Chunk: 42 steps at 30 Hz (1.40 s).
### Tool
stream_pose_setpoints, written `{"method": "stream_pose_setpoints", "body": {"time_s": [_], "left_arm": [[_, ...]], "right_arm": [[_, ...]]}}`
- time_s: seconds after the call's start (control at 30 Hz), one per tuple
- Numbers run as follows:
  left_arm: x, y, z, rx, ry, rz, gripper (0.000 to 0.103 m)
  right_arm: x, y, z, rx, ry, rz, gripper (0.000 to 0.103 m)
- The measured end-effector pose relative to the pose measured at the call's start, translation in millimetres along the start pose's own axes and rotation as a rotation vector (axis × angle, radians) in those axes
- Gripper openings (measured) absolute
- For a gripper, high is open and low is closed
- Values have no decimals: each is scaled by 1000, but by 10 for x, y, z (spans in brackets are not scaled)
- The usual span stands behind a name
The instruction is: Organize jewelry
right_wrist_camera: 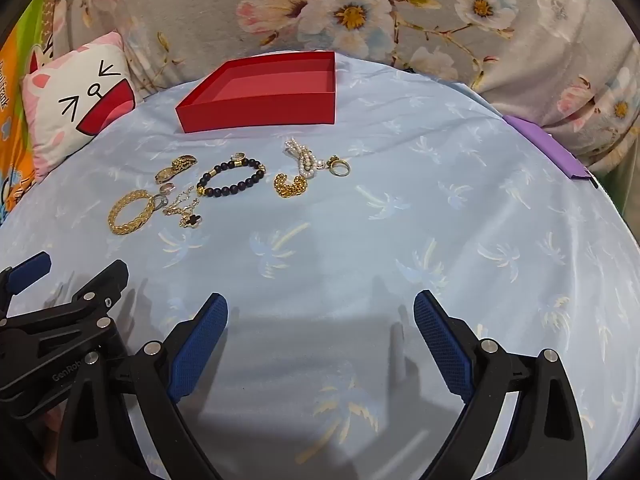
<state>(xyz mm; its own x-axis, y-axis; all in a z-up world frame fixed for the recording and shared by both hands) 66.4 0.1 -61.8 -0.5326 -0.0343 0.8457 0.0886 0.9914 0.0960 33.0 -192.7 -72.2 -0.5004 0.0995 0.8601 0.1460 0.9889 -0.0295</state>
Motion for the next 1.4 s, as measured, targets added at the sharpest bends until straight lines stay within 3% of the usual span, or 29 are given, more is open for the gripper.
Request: {"method": "stream_pose_setpoints", "body": {"time_s": [1.4], "left_arm": [[-95, -110, 28, -2, 20, 17, 94]], "right_arm": [[-63, -3, 48, -6, 25, 4, 92]]}}
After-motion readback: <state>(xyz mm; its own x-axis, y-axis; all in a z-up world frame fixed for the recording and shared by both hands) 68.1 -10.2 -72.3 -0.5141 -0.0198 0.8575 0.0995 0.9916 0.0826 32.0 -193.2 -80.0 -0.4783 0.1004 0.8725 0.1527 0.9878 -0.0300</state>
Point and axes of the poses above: each gripper's, at about its wrist camera, not at the fingertips, and x roughly against the way its jaws point, y to its left, z to its underside, the point moved 9 cm from there along -x, roughly the way its jaws point, and after that the axes turned 15 degrees about y, right-handed, at the moved point
